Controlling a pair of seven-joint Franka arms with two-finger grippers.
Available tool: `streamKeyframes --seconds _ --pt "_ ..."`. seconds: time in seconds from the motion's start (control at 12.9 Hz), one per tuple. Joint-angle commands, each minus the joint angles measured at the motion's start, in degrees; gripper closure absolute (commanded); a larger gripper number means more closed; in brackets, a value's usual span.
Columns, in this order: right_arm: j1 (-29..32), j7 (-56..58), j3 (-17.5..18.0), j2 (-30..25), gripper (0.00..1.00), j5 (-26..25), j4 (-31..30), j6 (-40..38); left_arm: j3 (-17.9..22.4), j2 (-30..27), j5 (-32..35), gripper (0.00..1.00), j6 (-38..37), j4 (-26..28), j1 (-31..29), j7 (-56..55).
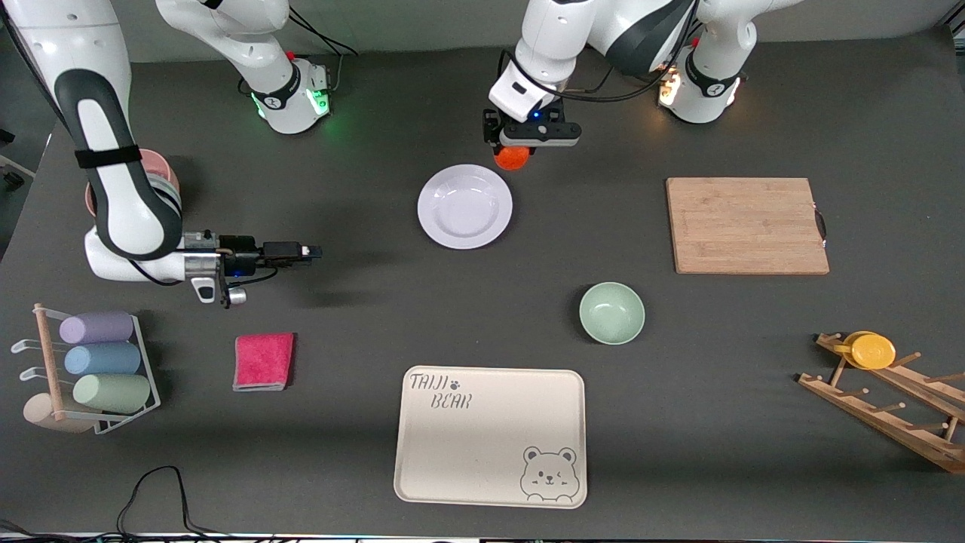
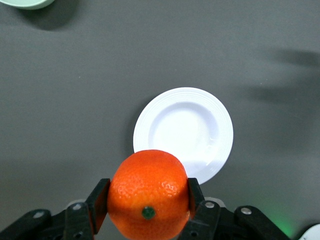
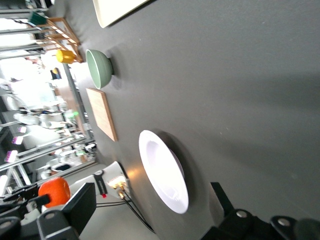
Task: Place orange and plate with both arms
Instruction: 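Carry the orange with the left gripper over the white plate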
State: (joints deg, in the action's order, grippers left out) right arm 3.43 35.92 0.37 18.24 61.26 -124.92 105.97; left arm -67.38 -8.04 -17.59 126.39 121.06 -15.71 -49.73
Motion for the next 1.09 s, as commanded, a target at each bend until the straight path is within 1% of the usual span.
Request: streamKeyframes --seconds 0.0,0.08,0.16,0.23,0.31,0.39,0.54,0.62,0.7,0.78,0.85,0.93,1.01 --pt "-1.93 3.44 -0.20 1.36 0.00 8.40 -0.84 0.03 7.30 3.45 2.02 1.00 -4.57 -4.25 6.35 -0.63" --pt "-1.94 5.28 -0.20 1.53 0.00 9.40 -1.37 0.02 13.18 4.60 4.21 1.00 -5.18 -5.21 11.96 -0.72" --pt "-1.94 6.34 -0.20 1.45 0.00 9.75 -2.77 0.02 17.67 5.48 5.19 1.00 -5.45 -5.83 16.54 -0.90" --pt "-1.85 7.57 -0.28 0.67 0.00 11.93 -4.87 0.02 19.29 6.19 5.29 1.00 -5.37 -5.92 19.02 -1.68" --pt "-1.85 9.50 -0.37 -0.13 0.00 13.35 -6.98 0.20 20.00 7.50 6.50 1.00 -4.93 -5.84 21.92 -3.95" --pt "-1.59 10.65 -0.46 -0.92 0.00 14.75 -8.74 0.37 24.18 9.34 9.30 1.00 -4.84 -6.44 26.91 -6.32" --pt "-1.67 11.53 -2.21 -2.59 0.00 16.95 -13.04 0.46 36.56 14.17 14.32 1.00 -4.93 -10.21 41.74 -11.16" --pt "-1.67 13.37 -2.48 -2.94 0.00 17.57 -15.07 0.46 41.05 17.15 17.04 1.00 -4.84 -12.23 47.82 -13.97" --pt "-1.59 13.99 -2.48 -3.12 0.00 18.89 -16.57 0.46 43.71 20.40 20.28 1.00 -4.66 -14.08 52.05 -17.21" --pt "-1.50 14.52 -3.09 -2.95 0.00 21.07 -18.06 0.46 46.08 24.17 23.53 1.00 -4.66 -16.88 55.75 -20.47" --pt "-1.67 16.44 -3.45 -2.95 0.00 22.05 -18.77 0.72 48.02 28.04 26.53 1.00 -4.57 -19.52 59.01 -23.80" --pt "-1.67 18.29 -3.54 -3.12 0.00 22.67 -19.74 1.25 49.17 31.47 28.82 1.00 -4.31 -21.55 60.87 -26.36" --pt "-1.67 20.31 -3.54 -3.12 0.00 25.03 -21.31 1.60 50.23 34.38 29.71 1.00 -3.27 -23.48 62.19 -28.13"
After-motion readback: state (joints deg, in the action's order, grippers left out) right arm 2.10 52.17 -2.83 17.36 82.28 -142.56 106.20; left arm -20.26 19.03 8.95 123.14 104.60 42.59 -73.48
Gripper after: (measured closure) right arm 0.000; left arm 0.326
